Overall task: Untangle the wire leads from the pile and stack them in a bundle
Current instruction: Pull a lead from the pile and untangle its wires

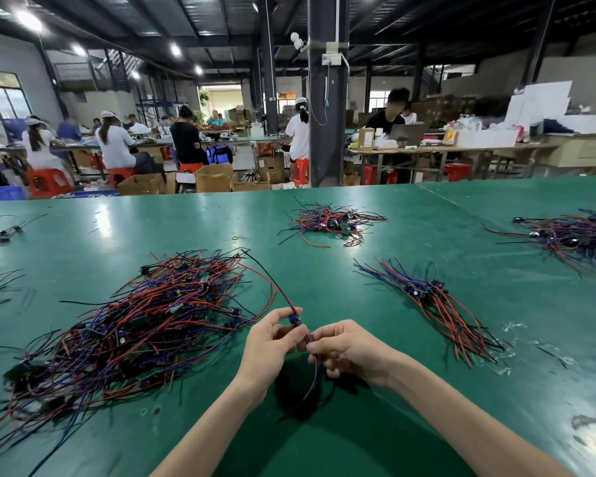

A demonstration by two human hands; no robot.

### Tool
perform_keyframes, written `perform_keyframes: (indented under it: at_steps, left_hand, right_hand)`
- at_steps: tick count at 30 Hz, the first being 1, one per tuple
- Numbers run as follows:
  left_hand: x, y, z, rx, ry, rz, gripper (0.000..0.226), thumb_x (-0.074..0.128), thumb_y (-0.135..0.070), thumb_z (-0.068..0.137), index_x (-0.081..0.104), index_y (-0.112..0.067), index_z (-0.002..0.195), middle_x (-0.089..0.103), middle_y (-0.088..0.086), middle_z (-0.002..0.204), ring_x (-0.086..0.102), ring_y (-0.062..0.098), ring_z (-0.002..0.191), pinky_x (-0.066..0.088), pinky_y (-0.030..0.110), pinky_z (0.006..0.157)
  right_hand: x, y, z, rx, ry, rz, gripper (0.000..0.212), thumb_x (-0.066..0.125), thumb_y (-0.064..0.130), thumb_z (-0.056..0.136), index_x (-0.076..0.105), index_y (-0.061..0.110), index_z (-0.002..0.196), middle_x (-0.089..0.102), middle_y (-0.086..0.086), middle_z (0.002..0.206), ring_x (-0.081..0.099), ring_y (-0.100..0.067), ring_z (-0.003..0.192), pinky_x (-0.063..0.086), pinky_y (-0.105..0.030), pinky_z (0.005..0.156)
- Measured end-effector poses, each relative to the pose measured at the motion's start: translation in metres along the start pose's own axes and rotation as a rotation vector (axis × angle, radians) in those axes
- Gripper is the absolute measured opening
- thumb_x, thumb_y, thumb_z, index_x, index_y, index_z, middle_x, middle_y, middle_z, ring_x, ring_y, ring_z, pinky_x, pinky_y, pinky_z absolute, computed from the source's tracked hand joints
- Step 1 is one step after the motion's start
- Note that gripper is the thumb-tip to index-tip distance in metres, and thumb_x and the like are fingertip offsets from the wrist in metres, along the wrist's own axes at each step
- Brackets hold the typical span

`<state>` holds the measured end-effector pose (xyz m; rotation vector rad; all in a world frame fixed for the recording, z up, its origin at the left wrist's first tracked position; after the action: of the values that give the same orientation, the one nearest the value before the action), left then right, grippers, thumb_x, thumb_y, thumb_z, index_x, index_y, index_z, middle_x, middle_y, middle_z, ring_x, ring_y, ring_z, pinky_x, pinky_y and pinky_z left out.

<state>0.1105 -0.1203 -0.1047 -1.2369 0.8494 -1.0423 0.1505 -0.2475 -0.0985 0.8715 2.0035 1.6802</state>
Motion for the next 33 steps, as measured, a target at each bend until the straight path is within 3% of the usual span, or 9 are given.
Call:
perform_keyframes:
  at_steps: [7, 15, 22, 33]
  left_hand:
    - [-0.005, 0.002, 0.002, -0.017, -0.003, 0.035, 0.028, 0.073, -0.004, 0.08, 0.065, -0.019, 0.103, 0.064, 0.01, 0.07, 0.057, 0.017, 0.065, 0.047, 0.024, 0.07]
    - [-0.008, -0.001, 0.005, -0.013, -0.074, 0.004, 0.025, 0.076, 0.0, 0.075, 0.066, -0.014, 0.094, 0.056, -0.004, 0.056, 0.049, 0.005, 0.05, 0.041, 0.012, 0.052]
    - [-0.011, -0.005, 0.007, -0.001, -0.069, -0.005, 0.027, 0.072, 0.002, 0.078, 0.066, -0.014, 0.098, 0.056, 0.009, 0.069, 0.049, 0.011, 0.059, 0.044, 0.015, 0.059]
    - [-0.03, -0.007, 0.016, -0.009, -0.153, 0.026, 0.028, 0.075, 0.003, 0.075, 0.064, -0.017, 0.092, 0.062, 0.005, 0.069, 0.056, 0.011, 0.06, 0.048, 0.024, 0.066]
  right_hand:
    - [-0.001, -0.005, 0.0, 0.003, -0.04, -0.01, 0.008, 0.061, 0.002, 0.087, 0.063, 0.002, 0.079, 0.06, -0.007, 0.057, 0.036, -0.006, 0.037, 0.031, -0.016, 0.038]
    - [0.0, -0.008, 0.004, 0.0, -0.162, -0.006, 0.013, 0.062, 0.001, 0.086, 0.061, -0.001, 0.074, 0.054, -0.005, 0.049, 0.03, -0.004, 0.032, 0.024, -0.013, 0.033]
    - [0.006, 0.0, -0.002, -0.106, -0.102, -0.099, 0.011, 0.068, 0.004, 0.084, 0.059, 0.008, 0.077, 0.063, -0.003, 0.057, 0.033, -0.006, 0.033, 0.026, -0.015, 0.032]
    - [0.018, -0.002, -0.004, -0.047, -0.019, -0.109, 0.015, 0.067, 0.005, 0.085, 0.056, 0.008, 0.075, 0.059, -0.006, 0.054, 0.032, -0.005, 0.032, 0.023, -0.013, 0.034]
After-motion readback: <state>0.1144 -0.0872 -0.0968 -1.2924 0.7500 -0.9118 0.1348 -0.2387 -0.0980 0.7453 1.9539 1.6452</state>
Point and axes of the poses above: each hand's wrist, its own z-axis towards the middle knuckle, its own x-axis out of the palm, y = z × x, the point moved 5 cm from there along z, towards the middle knuckle
